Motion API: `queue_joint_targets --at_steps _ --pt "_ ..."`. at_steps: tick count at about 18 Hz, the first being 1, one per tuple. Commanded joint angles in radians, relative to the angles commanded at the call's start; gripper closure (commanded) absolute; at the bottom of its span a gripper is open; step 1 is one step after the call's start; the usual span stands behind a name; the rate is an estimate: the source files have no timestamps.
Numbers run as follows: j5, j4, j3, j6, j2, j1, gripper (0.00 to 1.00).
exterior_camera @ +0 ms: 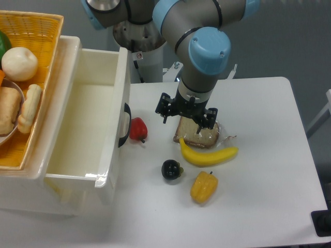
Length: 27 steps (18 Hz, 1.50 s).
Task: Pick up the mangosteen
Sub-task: 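Move the gripper down and over the dark purple mangosteen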
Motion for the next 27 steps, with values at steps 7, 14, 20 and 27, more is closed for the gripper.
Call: queue_joint_targets --at_steps 7,14,20,27 --pt "-0.001 0.038 -0.034 -0.014 -0.041 -0.012 0.00" --pt "0.000 0.081 -0.035 -0.209 -0.164 -0.069 0.00" --pt "0.000 0.107 -0.040 -0.213 -0.216 -0.072 0.00" --pt "-0.003 0.199 -0.029 -0.316 -0.270 -0.072 0.00"
